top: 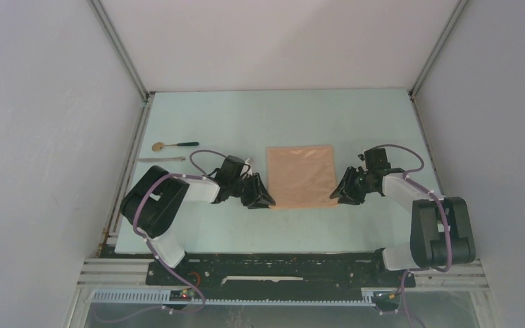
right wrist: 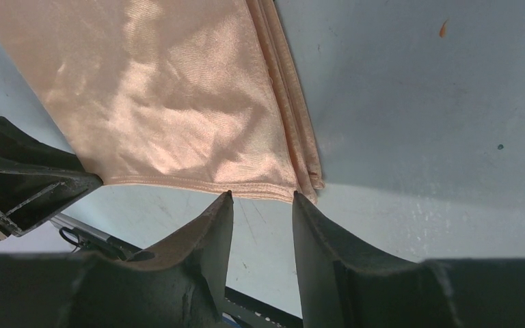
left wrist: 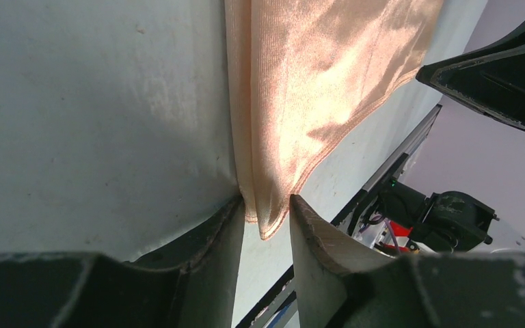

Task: Fold the napkin into a case and place the utensils inside
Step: Pick up the top corner of the square-folded napkin from the center of the board.

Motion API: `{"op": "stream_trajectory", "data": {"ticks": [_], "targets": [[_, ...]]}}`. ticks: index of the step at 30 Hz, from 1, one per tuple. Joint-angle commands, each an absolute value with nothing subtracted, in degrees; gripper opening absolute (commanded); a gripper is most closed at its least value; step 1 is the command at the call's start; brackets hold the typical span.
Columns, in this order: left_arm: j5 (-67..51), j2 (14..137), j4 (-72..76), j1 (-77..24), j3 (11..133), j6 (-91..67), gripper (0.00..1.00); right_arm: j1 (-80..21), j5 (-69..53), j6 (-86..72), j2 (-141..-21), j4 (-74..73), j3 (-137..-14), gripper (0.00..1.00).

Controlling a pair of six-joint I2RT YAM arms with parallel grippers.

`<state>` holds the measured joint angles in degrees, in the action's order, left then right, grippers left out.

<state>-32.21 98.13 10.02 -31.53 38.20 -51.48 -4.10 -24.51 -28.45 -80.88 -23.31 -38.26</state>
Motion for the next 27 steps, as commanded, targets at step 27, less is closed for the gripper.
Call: {"op": "stream_trajectory", "data": {"ticks": [27], "targets": [[-29.8, 98.2, 7.1, -32.1, 37.0, -50.7, 0.27, -3.2, -25.0, -27.2, -82.9, -20.7, -37.3, 0.4]]}}
